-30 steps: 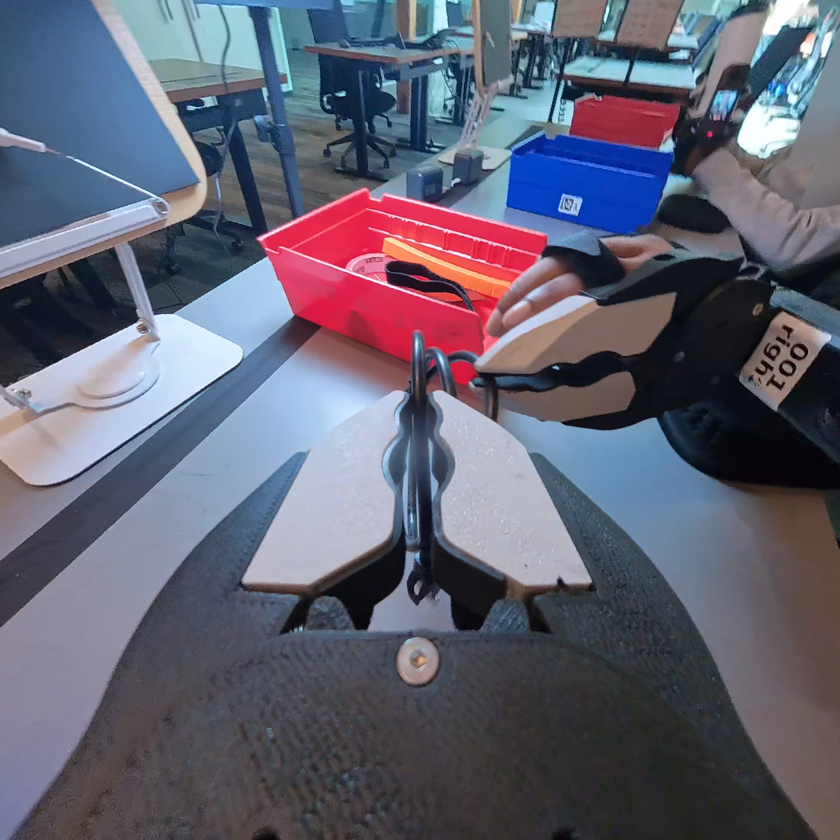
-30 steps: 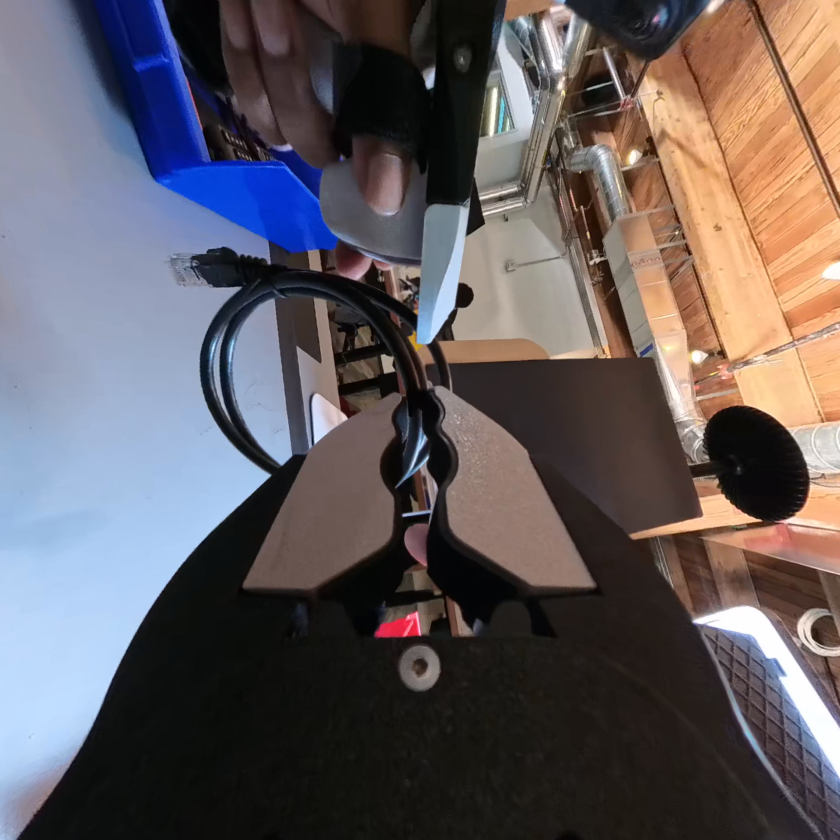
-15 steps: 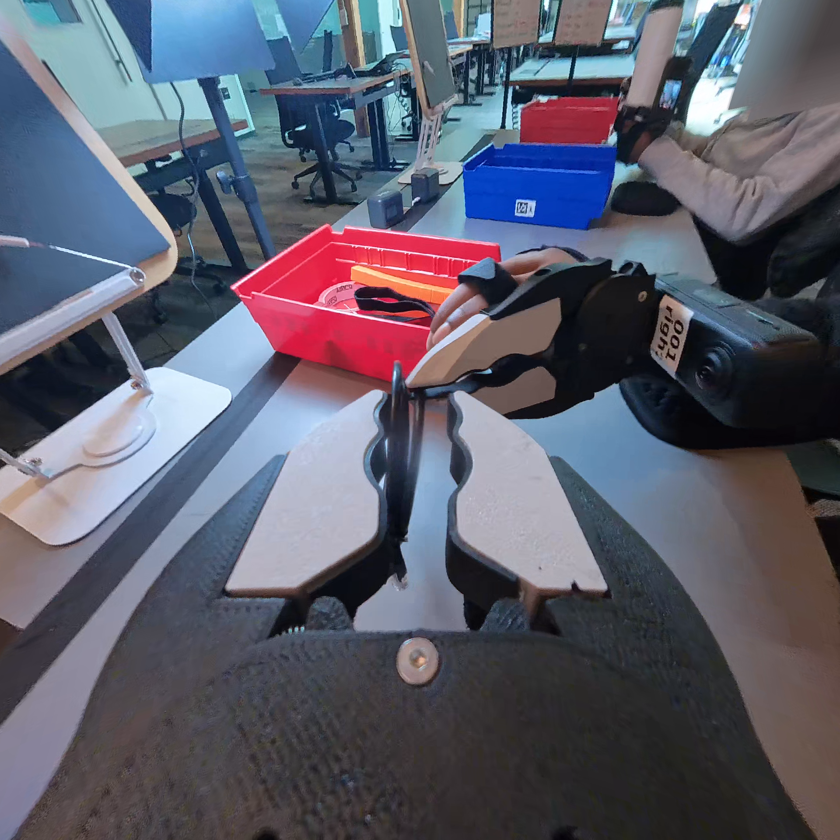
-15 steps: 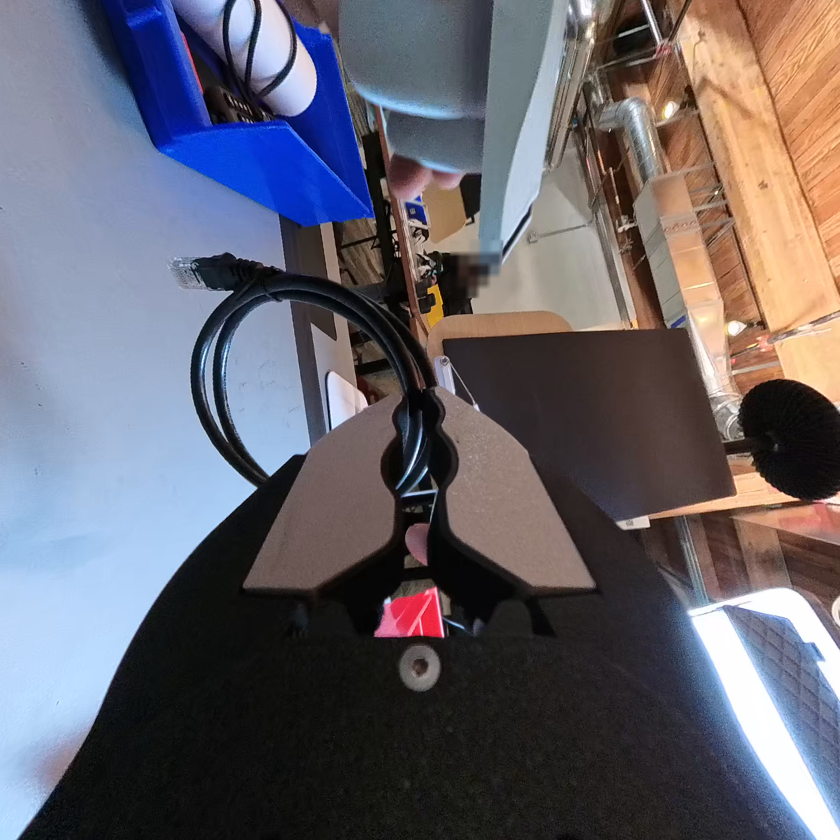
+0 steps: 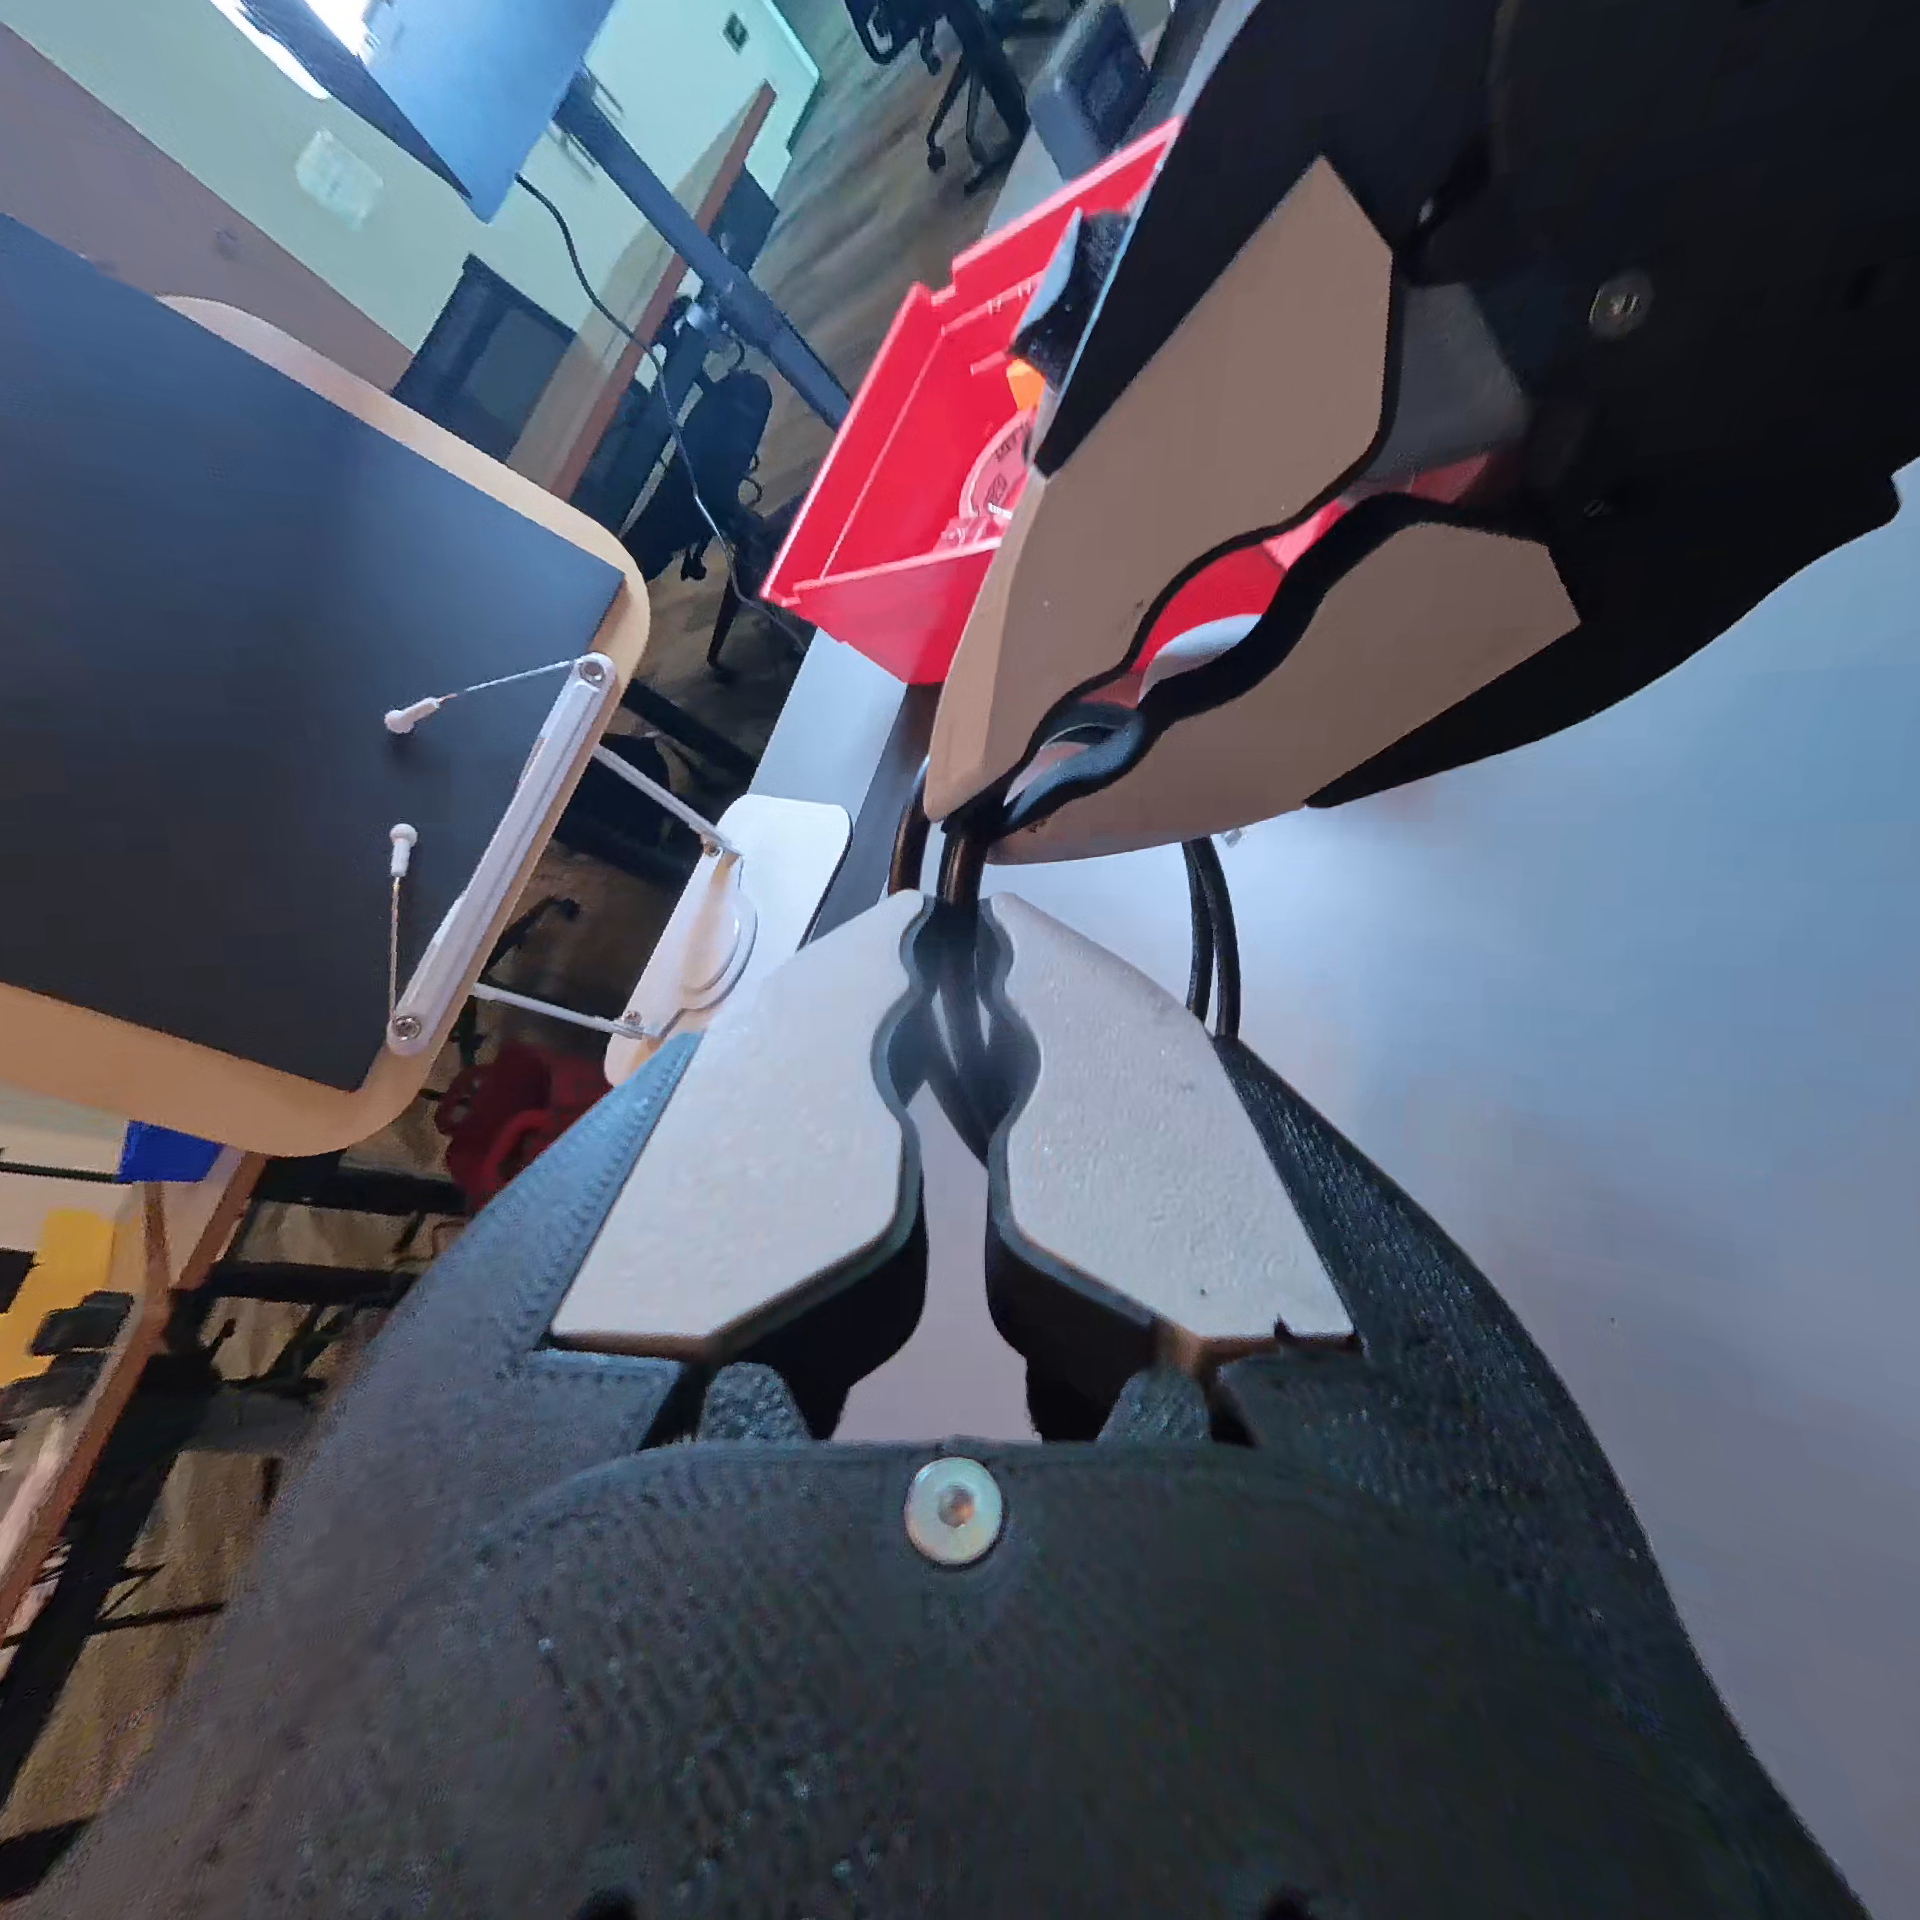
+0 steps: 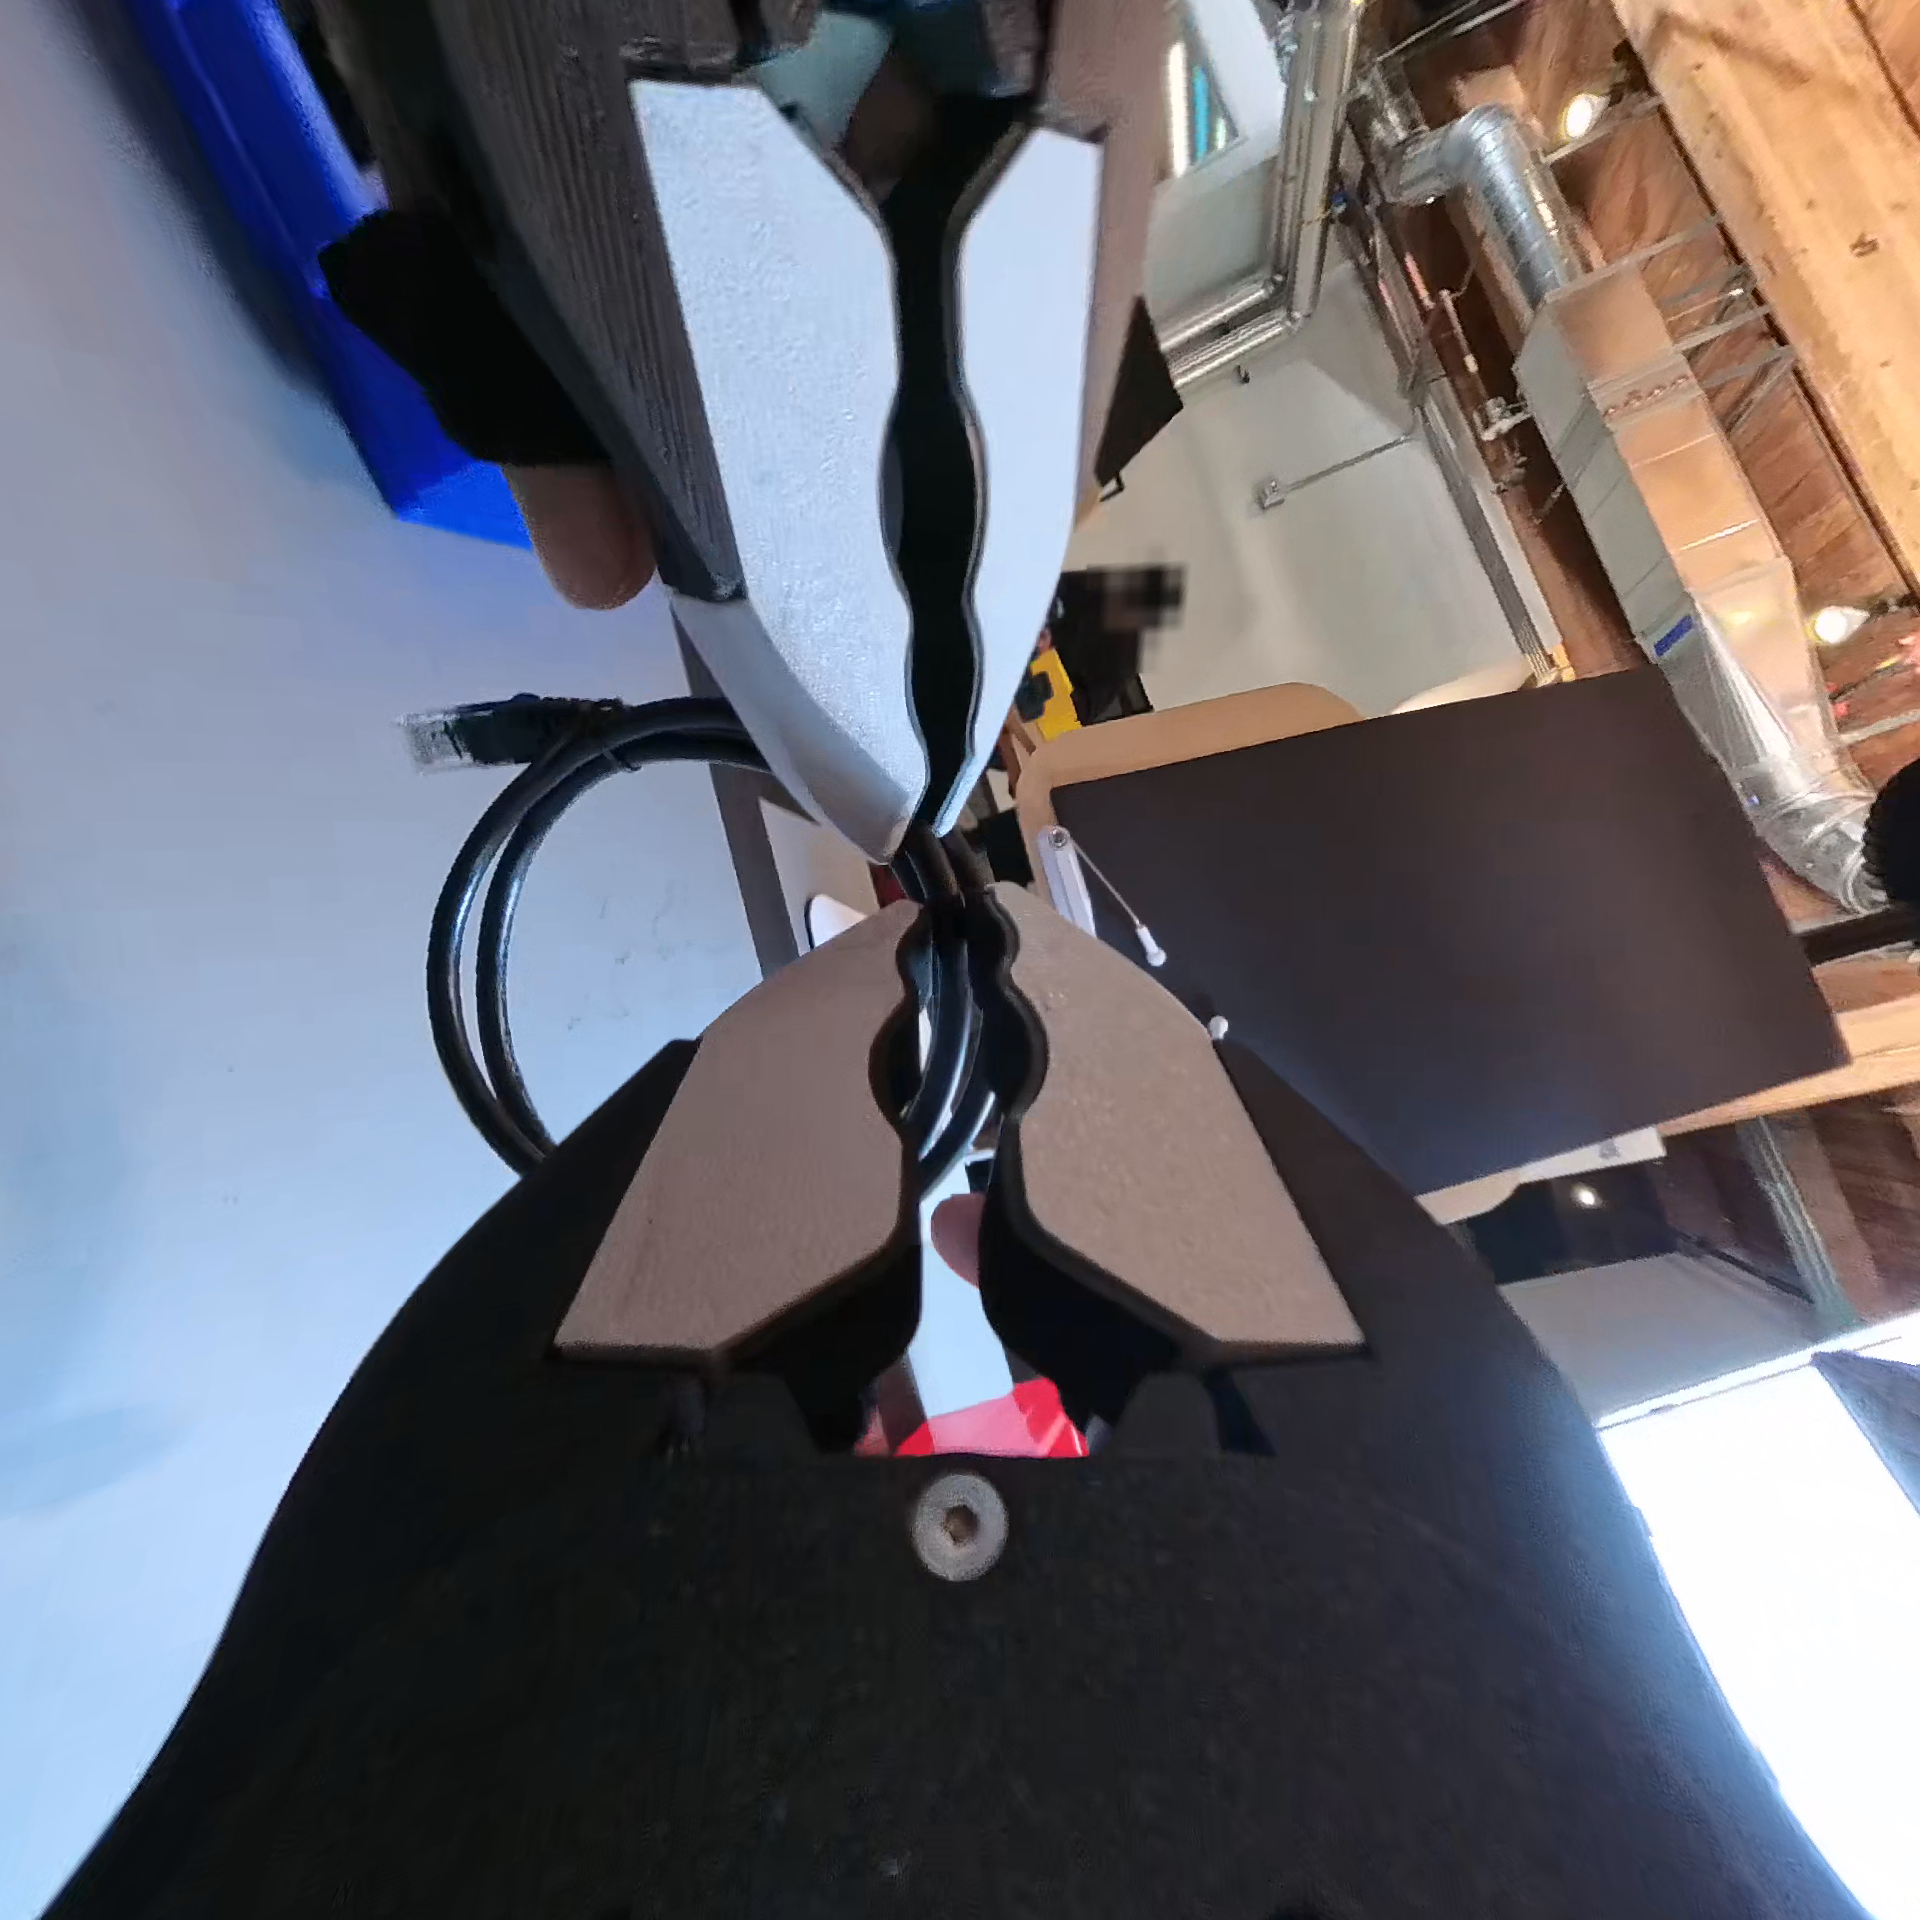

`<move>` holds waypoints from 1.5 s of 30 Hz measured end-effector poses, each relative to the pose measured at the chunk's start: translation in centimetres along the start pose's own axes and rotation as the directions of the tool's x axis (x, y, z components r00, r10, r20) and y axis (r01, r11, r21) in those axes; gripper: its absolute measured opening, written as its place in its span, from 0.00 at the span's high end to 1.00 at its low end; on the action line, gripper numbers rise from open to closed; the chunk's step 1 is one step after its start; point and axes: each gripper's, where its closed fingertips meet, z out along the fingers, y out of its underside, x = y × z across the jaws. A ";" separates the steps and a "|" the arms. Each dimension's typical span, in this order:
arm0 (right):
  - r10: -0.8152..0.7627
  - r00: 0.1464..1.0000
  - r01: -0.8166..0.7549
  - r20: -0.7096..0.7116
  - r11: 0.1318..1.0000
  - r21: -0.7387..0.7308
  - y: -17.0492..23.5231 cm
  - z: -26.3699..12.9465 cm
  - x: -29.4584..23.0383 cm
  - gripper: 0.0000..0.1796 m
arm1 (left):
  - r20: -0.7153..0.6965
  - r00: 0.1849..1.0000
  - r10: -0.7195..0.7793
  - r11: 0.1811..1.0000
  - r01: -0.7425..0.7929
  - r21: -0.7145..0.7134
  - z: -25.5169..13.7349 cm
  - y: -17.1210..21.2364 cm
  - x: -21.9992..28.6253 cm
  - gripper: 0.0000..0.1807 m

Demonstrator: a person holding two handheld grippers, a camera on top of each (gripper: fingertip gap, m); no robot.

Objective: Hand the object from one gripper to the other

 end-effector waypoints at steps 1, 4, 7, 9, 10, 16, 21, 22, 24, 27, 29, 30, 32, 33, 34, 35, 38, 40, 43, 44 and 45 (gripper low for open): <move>0.030 1.000 -0.030 -0.009 0.999 0.020 -0.2 -0.1 0.4 0.96 | 0.002 1.000 -0.020 1.000 0.020 0.022 -0.2 -0.3 -0.3 0.97; 0.113 0.993 -0.110 -0.040 0.992 0.059 -0.3 -0.8 2.0 0.95 | 0.058 0.997 -0.054 0.998 0.051 0.047 -0.8 0.0 -2.1 0.97; 0.212 0.976 -0.210 -0.050 0.976 0.049 0.7 -1.0 3.3 0.90 | 0.073 0.987 -0.146 0.983 0.136 0.120 -1.9 0.0 -3.9 0.97; 0.295 0.955 -0.294 -0.032 0.955 0.035 1.6 -0.9 3.6 0.87 | 0.082 0.977 -0.197 0.969 0.181 0.169 -2.7 -0.1 -5.0 0.97; 0.350 0.937 -0.349 -0.012 0.937 0.029 2.1 -0.8 3.6 0.85 | 0.083 0.972 -0.220 0.960 0.201 0.195 -3.1 -0.3 -5.5 0.97; 0.713 0.669 -0.731 0.209 0.682 0.014 2.7 -0.3 2.6 0.75 | 0.086 0.960 -0.265 0.933 0.232 0.276 -4.7 -1.1 -6.7 0.97; 0.787 0.513 -0.831 0.343 0.555 -0.031 2.0 -0.3 1.3 0.81 | 0.059 0.964 -0.259 0.922 0.229 0.311 -5.0 -1.9 -6.4 0.97; 0.788 0.504 -0.836 0.354 0.548 -0.029 1.9 -0.4 1.3 0.93 | 0.066 0.963 -0.261 0.921 0.228 0.315 -5.1 -1.9 -6.5 0.97; 0.773 0.523 -0.820 0.361 0.571 -0.036 1.8 -0.7 1.5 0.93 | 0.064 0.960 -0.271 0.919 0.238 0.314 -5.2 -1.8 -6.6 0.97; 0.736 0.601 -0.766 0.312 0.642 -0.038 2.3 -1.3 2.6 0.93 | 0.020 0.942 -0.334 0.893 0.309 0.327 -5.2 -1.7 -6.8 0.89; 0.711 0.657 -0.723 0.250 0.688 -0.057 3.4 -1.9 3.9 0.93 | -0.020 0.926 -0.378 0.864 0.360 0.353 -5.6 -1.9 -7.1 0.85; 0.686 0.697 -0.689 0.209 0.721 -0.070 4.2 -2.2 4.6 0.93 | -0.028 0.917 -0.399 0.846 0.379 0.376 -6.1 -2.0 -7.6 0.85; 0.637 0.761 -0.628 0.121 0.771 -0.108 6.0 -3.2 6.2 0.93 | -0.027 0.902 -0.431 0.820 0.405 0.404 -7.1 -2.0 -8.6 0.84; 0.614 0.786 -0.603 0.070 0.787 -0.131 7.1 -3.8 7.2 0.93 | -0.017 0.897 -0.443 0.813 0.409 0.415 -7.7 -1.9 -9.2 0.84; 0.592 0.806 -0.582 0.020 0.798 -0.155 8.2 -4.4 8.2 0.93 | 0.001 0.892 -0.452 0.806 0.408 0.428 -8.3 -1.7 -9.8 0.84; 0.564 0.825 -0.560 -0.036 0.807 -0.186 9.5 -5.1 9.2 0.93 | 0.021 0.887 -0.461 0.800 0.406 0.442 -9.0 -1.6 -10.5 0.84; 0.455 0.865 -0.500 -0.212 0.813 -0.297 13.7 -7.5 12.0 0.93 | 0.069 0.868 -0.492 0.778 0.403 0.482 -10.9 -1.2 -12.3 0.85; 0.401 0.868 -0.489 -0.292 0.790 -0.369 16.3 -9.0 13.2 0.93 | 0.104 0.854 -0.510 0.770 0.400 0.497 -12.0 -0.8 -13.3 0.87; 0.417 0.840 -0.536 -0.348 0.740 -0.407 18.9 -10.5 13.8 0.93 | 0.141 0.839 -0.525 0.768 0.395 0.504 -13.3 -0.2 -14.3 0.87; 0.442 0.820 -0.566 -0.362 0.719 -0.404 19.5 -10.9 13.9 0.93 | 0.152 0.835 -0.529 0.767 0.393 0.507 -13.6 -0.1 -14.6 0.87; 0.472 0.796 -0.600 -0.379 0.696 -0.395 20.1 -11.1 14.0 0.93 | 0.158 0.832 -0.532 0.766 0.393 0.509 -13.9 0.1 -14.8 0.87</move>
